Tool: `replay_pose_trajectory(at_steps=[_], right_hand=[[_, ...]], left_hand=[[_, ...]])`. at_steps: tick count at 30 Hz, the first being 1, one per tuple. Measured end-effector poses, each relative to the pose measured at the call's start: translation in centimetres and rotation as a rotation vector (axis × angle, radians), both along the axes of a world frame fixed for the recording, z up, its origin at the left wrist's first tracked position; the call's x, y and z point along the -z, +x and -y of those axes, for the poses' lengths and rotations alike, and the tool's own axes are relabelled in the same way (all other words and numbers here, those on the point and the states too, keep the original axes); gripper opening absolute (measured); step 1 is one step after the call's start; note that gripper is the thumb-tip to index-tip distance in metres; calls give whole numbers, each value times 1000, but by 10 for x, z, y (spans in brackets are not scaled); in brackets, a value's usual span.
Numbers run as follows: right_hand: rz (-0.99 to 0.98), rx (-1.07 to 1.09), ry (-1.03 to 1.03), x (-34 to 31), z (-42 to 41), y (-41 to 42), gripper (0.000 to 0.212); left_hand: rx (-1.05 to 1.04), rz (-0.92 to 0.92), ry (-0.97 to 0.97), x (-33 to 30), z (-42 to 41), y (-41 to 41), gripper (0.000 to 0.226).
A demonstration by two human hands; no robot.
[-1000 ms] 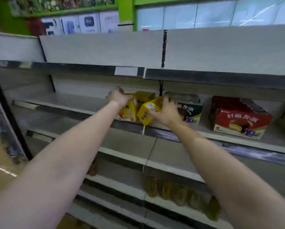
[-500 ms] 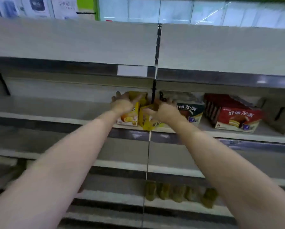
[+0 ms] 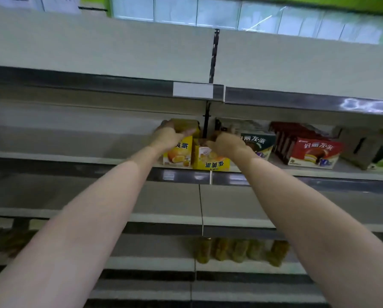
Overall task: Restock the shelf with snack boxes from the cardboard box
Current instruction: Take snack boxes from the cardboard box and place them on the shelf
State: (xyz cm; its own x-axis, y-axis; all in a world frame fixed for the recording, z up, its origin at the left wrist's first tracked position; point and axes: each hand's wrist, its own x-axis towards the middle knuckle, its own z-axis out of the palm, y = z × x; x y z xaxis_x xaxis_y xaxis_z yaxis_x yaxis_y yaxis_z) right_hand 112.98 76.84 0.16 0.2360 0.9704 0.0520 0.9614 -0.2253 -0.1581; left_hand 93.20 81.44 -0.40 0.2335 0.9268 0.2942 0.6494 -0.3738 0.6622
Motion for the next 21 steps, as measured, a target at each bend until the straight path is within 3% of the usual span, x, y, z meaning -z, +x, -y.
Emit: replay_pose_trajectory(at_steps=[4, 7, 11, 15, 16, 19, 21], right_hand=[[-27, 18, 32, 6, -5, -2, 64], [-42, 20, 1, 10, -8, -4, 66], [-182, 20, 13, 8, 1, -5, 73], [-264, -27, 59, 11, 5, 4, 92], [-276, -49, 73, 13, 6, 7, 96], [-266, -54, 91, 16, 7, 11, 83], [-233, -52, 116, 14, 8, 10, 89]], left_hand=[[-22, -20, 10, -3, -5, -13, 78], [-90, 76, 12, -2, -6, -17, 71], [-168, 346, -83, 1, -13, -28, 63], [3, 657, -322, 14, -7, -29, 46], [38, 656, -338, 18, -7, -27, 46], [83, 492, -331, 20, -7, -27, 60], [71, 377, -331, 21, -7, -29, 67]])
